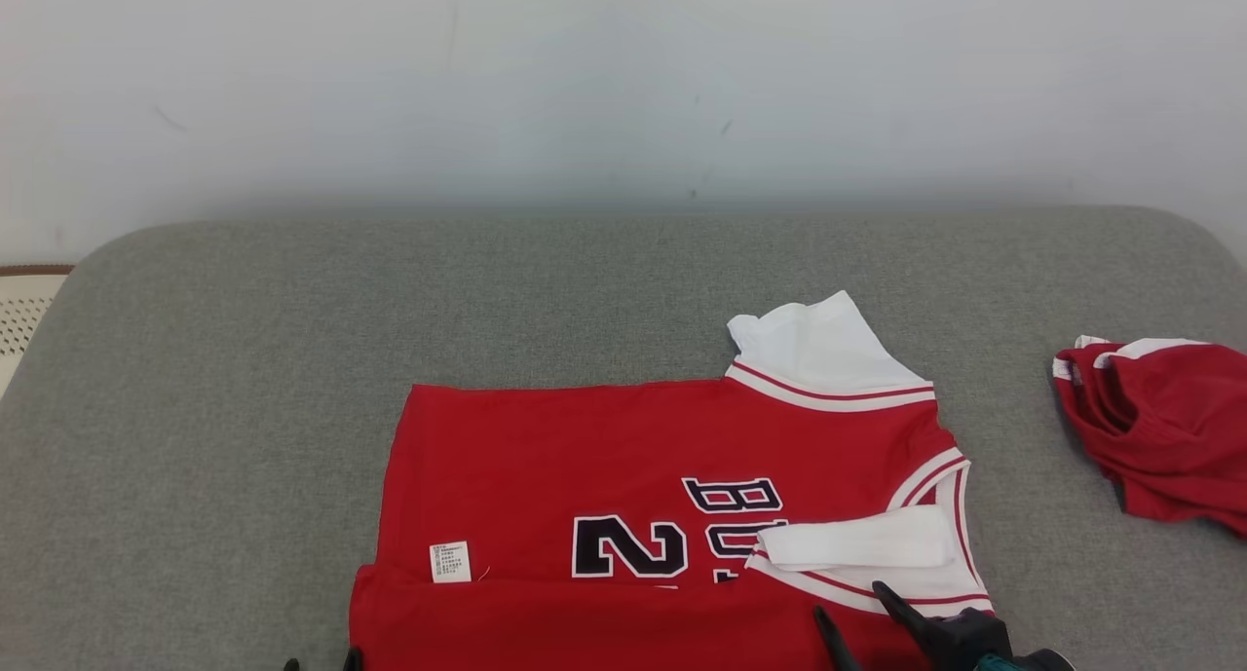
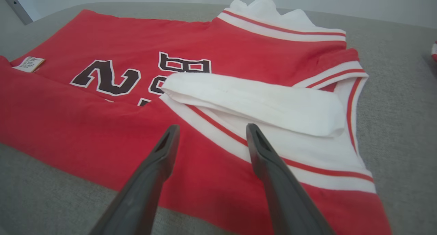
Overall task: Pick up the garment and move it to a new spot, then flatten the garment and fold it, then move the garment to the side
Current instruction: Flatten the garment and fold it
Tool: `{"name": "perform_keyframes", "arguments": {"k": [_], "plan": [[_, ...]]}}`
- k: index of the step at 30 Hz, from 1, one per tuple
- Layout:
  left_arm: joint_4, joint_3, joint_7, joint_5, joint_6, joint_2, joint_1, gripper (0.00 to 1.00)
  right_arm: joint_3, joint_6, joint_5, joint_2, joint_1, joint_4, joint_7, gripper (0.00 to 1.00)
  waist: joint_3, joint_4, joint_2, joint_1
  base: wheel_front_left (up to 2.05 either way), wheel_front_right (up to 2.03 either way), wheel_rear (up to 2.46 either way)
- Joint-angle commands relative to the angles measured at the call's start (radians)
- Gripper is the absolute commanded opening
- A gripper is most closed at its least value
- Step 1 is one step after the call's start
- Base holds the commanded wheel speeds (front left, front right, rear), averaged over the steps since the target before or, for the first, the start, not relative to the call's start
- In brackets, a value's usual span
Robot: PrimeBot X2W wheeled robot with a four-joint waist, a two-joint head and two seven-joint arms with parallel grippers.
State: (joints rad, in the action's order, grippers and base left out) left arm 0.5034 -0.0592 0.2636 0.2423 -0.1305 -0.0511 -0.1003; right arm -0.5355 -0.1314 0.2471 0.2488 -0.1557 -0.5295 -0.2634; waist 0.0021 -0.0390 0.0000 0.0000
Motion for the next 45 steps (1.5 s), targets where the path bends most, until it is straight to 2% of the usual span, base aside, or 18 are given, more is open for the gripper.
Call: {"name": "perform_keyframes", "arguments": {"k": [1,18,20,21,22,26,29,30,31,32,43,44,45], "plan": [[-0.006,-0.001,0.001,-0.004,0.0,-0.001,0.013,1.0,-0.009,0.002,0.008,0.005,-0.015,-0.002,0.0,1.0,0.006,0.007,0.0,0.0,0.0,0.0,0.0],[-0.026,0.018,0.001,0.03,0.0,0.0,-0.006,1.0,0.008,0.002,-0.06,0.005,-0.111,-0.085,0.0,0.99,0.038,0.038,0.0,0.0,0.0,0.0,0.0],[-0.028,0.017,0.001,0.03,0.0,0.0,-0.008,1.0,0.009,0.002,-0.066,0.004,-0.124,-0.094,0.0,0.85,0.041,0.039,0.0,0.0,0.0,0.0,0.0],[-0.029,0.017,0.001,0.031,0.0,0.0,-0.01,1.0,0.009,0.002,-0.067,0.004,-0.129,-0.1,0.0,0.62,0.043,0.039,0.0,0.0,0.0,0.0,0.0],[-0.03,0.016,0.001,0.032,0.0,0.0,-0.012,1.0,0.01,0.002,-0.072,0.005,-0.132,-0.108,0.0,0.47,0.045,0.039,0.0,0.0,0.0,0.0,0.0],[-0.033,0.016,0.001,0.035,0.0,-0.001,-0.019,1.0,0.013,0.002,-0.079,0.004,-0.156,-0.129,0.0,0.4,0.053,0.042,0.0,0.0,0.0,0.0,0.0],[-0.032,0.017,0.001,0.04,0.0,0.0,-0.022,1.0,0.017,0.002,-0.083,0.005,-0.167,-0.14,0.0,0.22,0.058,0.045,0.0,0.0,0.0,0.0,0.0],[-0.032,0.017,0.001,0.04,0.0,0.0,-0.022,1.0,0.018,0.002,-0.082,0.005,-0.169,-0.144,0.0,0.1,0.059,0.046,0.0,0.0,0.0,0.0,0.0],[-0.032,0.017,0.001,0.04,0.0,0.0,-0.022,1.0,0.018,0.002,-0.082,0.005,-0.169,-0.144,0.0,0.1,0.059,0.046,0.0,0.0,0.0,0.0,0.0],[-0.031,0.018,0.001,0.04,0.0,0.0,-0.022,1.0,0.02,0.002,-0.082,0.005,-0.173,-0.147,0.0,0.0,0.061,0.046,0.0,0.0,0.0,0.0,0.0],[-0.038,0.016,0.001,0.029,0.0,0.0,-0.025,1.0,0.058,0.002,-0.073,0.002,-0.206,-0.124,0.0,0.0,0.067,0.043,0.0,0.0,0.0,0.0,0.0],[-0.038,0.018,0.001,0.028,0.0,0.0,-0.026,1.0,0.06,0.002,-0.07,-0.002,-0.202,-0.118,0.0,0.08,0.066,0.043,0.0,0.0,0.0,0.0,0.0],[-0.038,0.021,0.001,0.028,0.0,0.0,-0.026,1.0,0.06,0.002,-0.071,-0.005,-0.198,-0.112,0.0,0.47,0.064,0.043,0.0,0.0,0.0,0.0,0.0]]}}
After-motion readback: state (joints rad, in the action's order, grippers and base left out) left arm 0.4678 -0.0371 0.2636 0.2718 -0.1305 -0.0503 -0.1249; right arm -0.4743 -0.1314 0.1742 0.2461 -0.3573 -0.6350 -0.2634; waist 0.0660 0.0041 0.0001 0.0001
